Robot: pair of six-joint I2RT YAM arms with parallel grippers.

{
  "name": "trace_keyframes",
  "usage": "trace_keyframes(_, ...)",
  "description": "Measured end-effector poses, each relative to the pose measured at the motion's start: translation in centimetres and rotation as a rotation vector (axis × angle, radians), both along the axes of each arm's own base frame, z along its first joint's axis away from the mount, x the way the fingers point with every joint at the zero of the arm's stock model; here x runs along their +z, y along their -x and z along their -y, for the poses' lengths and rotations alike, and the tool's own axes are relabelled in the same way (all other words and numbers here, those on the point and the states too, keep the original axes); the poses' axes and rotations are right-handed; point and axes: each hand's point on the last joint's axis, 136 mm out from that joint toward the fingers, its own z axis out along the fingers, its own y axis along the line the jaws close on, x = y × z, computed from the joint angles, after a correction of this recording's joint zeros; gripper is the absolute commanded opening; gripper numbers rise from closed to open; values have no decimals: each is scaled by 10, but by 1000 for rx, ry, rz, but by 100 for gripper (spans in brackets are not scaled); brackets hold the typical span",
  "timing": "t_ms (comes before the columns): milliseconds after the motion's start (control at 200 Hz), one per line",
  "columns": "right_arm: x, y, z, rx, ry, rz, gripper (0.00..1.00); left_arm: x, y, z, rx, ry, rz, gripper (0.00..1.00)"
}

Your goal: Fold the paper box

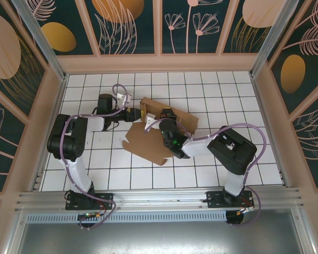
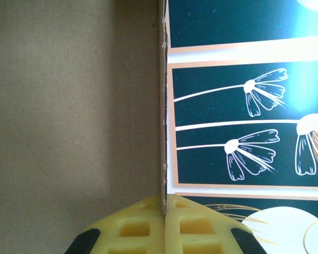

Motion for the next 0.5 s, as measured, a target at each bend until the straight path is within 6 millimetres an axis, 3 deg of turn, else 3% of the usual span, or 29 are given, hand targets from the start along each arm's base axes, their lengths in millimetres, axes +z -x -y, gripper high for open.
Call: trace_keyframes(500, -3, 1, 1, 5, 9, 14, 0, 4, -5, 0, 65, -48, 73, 53)
